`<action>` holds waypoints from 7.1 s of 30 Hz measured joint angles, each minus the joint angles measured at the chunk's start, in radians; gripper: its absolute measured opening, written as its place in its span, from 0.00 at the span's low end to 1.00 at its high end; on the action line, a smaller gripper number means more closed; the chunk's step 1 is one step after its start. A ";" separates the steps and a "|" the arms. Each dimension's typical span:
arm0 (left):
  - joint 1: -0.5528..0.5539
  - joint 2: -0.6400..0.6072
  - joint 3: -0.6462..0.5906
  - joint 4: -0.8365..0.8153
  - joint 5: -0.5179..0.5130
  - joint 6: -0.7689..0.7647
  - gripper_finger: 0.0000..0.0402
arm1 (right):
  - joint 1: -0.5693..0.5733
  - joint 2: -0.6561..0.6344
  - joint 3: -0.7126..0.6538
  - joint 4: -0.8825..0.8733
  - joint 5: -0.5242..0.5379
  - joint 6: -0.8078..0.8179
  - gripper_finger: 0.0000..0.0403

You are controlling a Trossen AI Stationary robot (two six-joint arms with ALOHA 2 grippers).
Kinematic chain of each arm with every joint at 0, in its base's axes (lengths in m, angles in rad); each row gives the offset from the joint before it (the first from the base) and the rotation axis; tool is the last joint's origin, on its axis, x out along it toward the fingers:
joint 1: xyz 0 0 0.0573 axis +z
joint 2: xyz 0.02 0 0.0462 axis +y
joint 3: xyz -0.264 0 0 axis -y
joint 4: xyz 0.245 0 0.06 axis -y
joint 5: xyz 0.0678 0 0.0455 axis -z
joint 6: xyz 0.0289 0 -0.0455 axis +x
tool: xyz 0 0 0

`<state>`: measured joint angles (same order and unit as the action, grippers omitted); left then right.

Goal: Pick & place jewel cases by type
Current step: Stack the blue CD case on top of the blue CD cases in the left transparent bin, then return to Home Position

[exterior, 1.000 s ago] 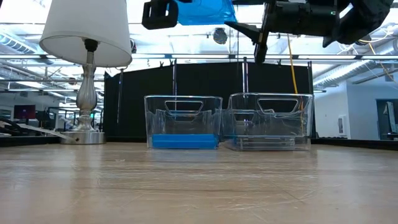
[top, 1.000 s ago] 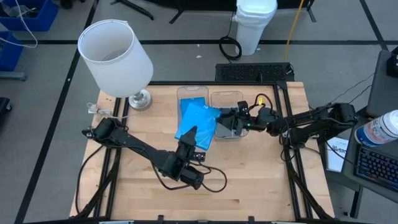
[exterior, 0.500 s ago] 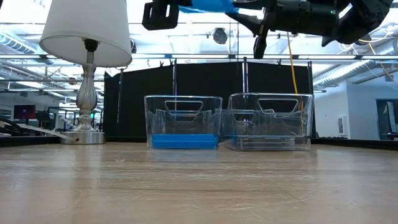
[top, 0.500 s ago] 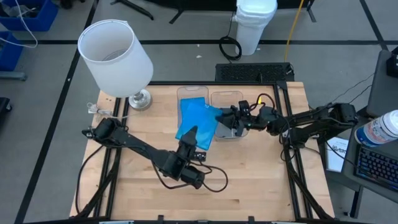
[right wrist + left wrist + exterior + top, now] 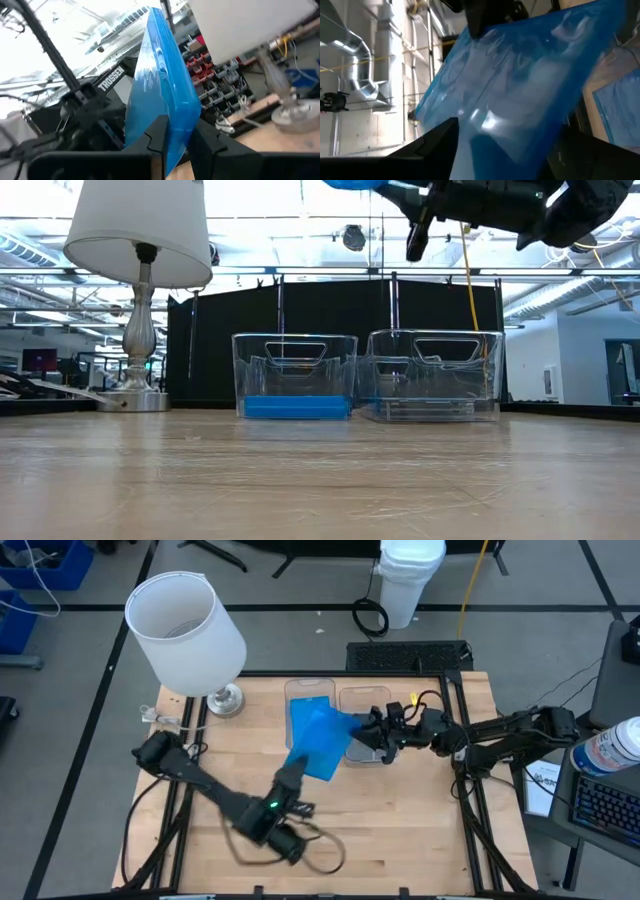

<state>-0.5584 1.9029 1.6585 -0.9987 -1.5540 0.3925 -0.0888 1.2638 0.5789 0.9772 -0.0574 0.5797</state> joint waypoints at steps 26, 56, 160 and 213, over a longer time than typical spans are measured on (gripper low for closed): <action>-0.448 -0.301 -0.302 -0.325 0.538 -1.209 0.45 | -0.151 0.073 0.637 -1.111 -0.049 -0.327 0.08; -0.635 -0.301 -0.519 -0.100 0.612 -1.242 0.13 | -0.383 0.657 1.089 -1.513 -0.291 -0.124 0.13; -0.386 -1.831 -1.648 1.130 0.592 -0.025 0.00 | 0.130 -1.204 -0.559 -0.823 0.106 -0.548 0.00; -0.384 -1.830 -1.648 1.123 0.593 -0.109 0.12 | 0.130 -1.213 -0.563 -0.794 0.108 -0.539 0.00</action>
<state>-0.9421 0.0727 0.0109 0.1246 -0.9607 0.2832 0.0414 0.0505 0.0154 0.1829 0.0509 0.0402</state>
